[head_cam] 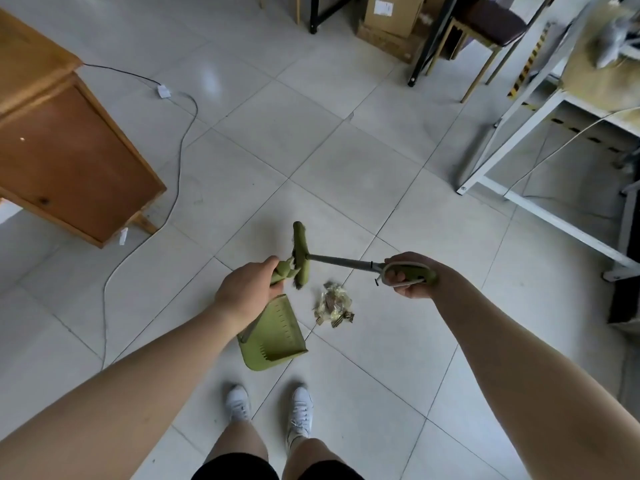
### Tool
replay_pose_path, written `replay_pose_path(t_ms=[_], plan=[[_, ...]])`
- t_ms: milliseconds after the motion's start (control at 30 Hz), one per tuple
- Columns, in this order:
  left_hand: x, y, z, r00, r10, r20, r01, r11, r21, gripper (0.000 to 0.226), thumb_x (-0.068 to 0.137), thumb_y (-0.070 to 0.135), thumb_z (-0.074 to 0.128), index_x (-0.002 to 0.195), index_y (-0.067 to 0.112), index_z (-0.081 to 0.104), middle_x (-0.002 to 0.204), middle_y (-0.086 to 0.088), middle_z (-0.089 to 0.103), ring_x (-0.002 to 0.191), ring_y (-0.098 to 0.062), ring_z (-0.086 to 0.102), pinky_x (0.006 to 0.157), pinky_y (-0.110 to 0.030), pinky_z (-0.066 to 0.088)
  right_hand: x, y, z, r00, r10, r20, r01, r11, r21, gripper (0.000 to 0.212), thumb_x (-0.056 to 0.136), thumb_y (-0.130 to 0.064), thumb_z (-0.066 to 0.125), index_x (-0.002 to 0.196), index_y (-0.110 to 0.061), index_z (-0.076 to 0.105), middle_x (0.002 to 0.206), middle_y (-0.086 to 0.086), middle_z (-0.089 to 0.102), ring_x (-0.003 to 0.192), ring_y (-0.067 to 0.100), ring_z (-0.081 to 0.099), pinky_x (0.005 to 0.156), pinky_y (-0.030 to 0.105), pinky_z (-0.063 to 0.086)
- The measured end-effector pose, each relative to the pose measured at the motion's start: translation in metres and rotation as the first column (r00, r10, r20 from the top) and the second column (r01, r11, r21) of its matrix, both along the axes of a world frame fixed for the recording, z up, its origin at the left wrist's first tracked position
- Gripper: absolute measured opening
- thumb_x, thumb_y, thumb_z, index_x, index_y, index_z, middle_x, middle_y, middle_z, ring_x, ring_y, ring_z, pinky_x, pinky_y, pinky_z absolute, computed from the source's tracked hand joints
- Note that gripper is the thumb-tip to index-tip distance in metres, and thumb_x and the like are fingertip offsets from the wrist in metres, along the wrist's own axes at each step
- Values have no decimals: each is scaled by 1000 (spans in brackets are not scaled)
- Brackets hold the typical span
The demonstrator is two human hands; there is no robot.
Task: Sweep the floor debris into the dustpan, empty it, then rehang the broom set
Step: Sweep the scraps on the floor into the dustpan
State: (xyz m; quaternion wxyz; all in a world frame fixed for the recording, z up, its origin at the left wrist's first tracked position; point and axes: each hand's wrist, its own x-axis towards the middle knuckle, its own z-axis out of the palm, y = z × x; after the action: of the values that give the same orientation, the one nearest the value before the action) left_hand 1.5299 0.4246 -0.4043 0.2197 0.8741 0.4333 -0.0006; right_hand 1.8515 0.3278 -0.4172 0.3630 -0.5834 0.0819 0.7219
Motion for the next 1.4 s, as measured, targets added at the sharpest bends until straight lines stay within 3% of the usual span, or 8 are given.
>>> replay_pose_path(t_ms=[167, 300, 367, 633, 900, 1033, 1167, 1400], plan=[[12, -4, -1, 998, -57, 16, 57, 998, -19, 22, 95, 35, 51, 109, 18, 49, 78, -1, 63, 68, -23, 61, 55, -34, 49, -6, 5, 0, 928, 252, 275, -217, 964, -151, 12, 92, -9, 44, 80, -6, 45, 58, 11, 48, 33, 16, 45, 33, 15, 33], [12, -10, -16, 996, -87, 1, 87, 996, -10, 21, 96, 36, 48, 107, 18, 43, 71, 1, 56, 65, -24, 58, 49, -31, 38, -30, 0, -28, 592, 539, 599, -402, 842, -361, 25, 93, -9, 49, 69, -14, 46, 68, 8, 52, 53, 20, 52, 48, 26, 43], [8, -10, -25, 993, -116, 10, 116, 993, -17, 21, 97, 36, 47, 108, 18, 41, 73, 1, 56, 67, -24, 59, 49, -30, 37, -43, -8, -47, 536, 568, 625, -394, 823, -410, 26, 94, -8, 48, 69, -16, 45, 71, 7, 54, 56, 20, 53, 50, 26, 46], [-22, 3, -46, 977, -196, 82, 201, 977, -66, 25, 98, 36, 46, 113, 17, 44, 85, -5, 62, 78, -27, 61, 59, -35, 43, -117, -33, -95, 683, 521, 513, -292, 837, -462, 26, 95, -7, 45, 70, -16, 43, 74, 7, 50, 61, 20, 51, 56, 30, 48], [-62, 11, -59, 967, -231, 103, 243, 961, -131, 33, 99, 33, 45, 127, 15, 43, 94, -9, 64, 86, -29, 61, 66, -36, 47, -161, -39, -81, 784, 390, 484, -138, 869, -476, 17, 88, 0, 45, 74, -9, 47, 67, 12, 49, 50, 20, 49, 41, 20, 41], [-78, 8, -60, 967, -231, 110, 247, 956, -162, 37, 99, 32, 45, 131, 14, 41, 98, -11, 65, 90, -29, 61, 71, -36, 47, -174, -37, -71, 772, 348, 531, -88, 887, -454, 20, 92, -8, 48, 72, -12, 47, 69, 11, 52, 53, 22, 52, 51, 27, 46], [-89, 5, -61, 965, -222, 136, 242, 958, -152, 36, 99, 31, 45, 130, 12, 42, 100, -12, 65, 93, -29, 61, 73, -35, 46, -188, -29, -73, 801, 244, 546, 34, 893, -449, 11, 89, 2, 39, 81, -4, 45, 67, 14, 47, 34, 17, 49, 36, 16, 40], [-104, -4, -69, 972, -191, 138, 215, 960, -182, 39, 99, 32, 45, 133, 12, 41, 101, -12, 66, 93, -28, 62, 75, -37, 49, -197, -24, -84, 824, 213, 526, 56, 891, -450, 12, 89, -1, 34, 93, -4, 45, 69, 14, 47, 40, 18, 49, 37, 16, 41]])
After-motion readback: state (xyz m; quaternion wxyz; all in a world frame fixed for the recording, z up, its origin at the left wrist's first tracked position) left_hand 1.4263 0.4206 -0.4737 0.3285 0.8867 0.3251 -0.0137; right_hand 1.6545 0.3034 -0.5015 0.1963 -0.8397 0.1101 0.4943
